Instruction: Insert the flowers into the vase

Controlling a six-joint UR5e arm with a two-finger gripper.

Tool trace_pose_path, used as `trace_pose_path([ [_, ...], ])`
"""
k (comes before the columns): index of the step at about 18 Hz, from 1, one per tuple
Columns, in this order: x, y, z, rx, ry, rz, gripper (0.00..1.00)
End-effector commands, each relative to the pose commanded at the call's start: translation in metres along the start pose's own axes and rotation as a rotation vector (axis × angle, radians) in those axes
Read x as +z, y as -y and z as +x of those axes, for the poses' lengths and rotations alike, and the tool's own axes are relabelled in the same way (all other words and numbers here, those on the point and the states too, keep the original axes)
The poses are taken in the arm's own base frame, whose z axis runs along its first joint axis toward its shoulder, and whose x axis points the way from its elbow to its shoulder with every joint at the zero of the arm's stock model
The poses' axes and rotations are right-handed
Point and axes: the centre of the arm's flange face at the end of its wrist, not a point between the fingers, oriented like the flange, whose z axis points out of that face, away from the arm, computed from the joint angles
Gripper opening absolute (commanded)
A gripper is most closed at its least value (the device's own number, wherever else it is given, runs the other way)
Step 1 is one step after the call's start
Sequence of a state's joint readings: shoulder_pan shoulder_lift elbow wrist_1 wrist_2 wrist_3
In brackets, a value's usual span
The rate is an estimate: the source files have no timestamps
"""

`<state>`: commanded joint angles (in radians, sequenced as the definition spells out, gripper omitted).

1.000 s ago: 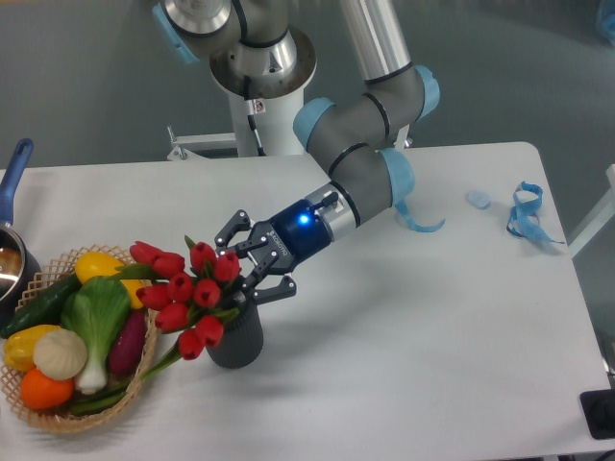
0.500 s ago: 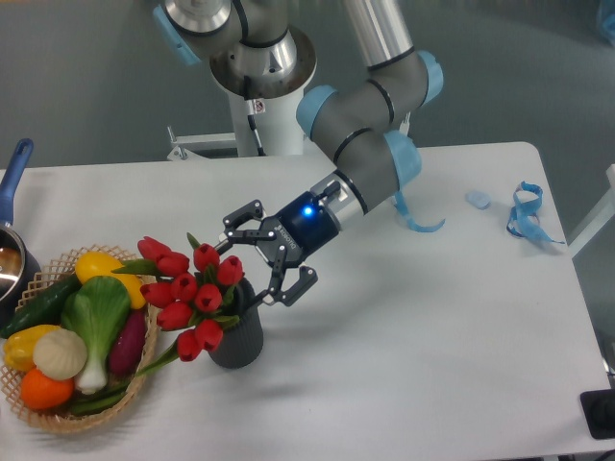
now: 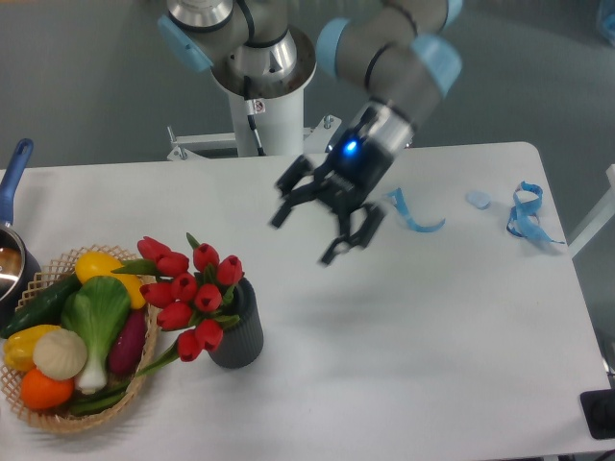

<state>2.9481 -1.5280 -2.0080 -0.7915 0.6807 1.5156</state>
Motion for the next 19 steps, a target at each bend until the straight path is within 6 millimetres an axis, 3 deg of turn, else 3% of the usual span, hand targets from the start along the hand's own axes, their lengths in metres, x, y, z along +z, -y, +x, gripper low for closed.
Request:
trace_pose_path([
  [1, -0.025, 0.005, -0.004, 0.011, 0.051, -0.065, 1.00],
  [3, -0.052, -0.006, -0.012, 0.002, 0.115, -0.166, 1.00],
  [8, -0.096, 0.006, -0.040, 0.045, 0.156, -0.403, 1.00],
  [10, -0.102, 0.006, -0.046, 0.155, 0.092, -0.470, 1.00],
  [13, -0.113, -0.010, -0.044, 0.318, -0.003, -0.538, 1.00],
  [19, -0.114, -0.017, -0.036, 0.412, -0.072, -0.574, 1.00],
])
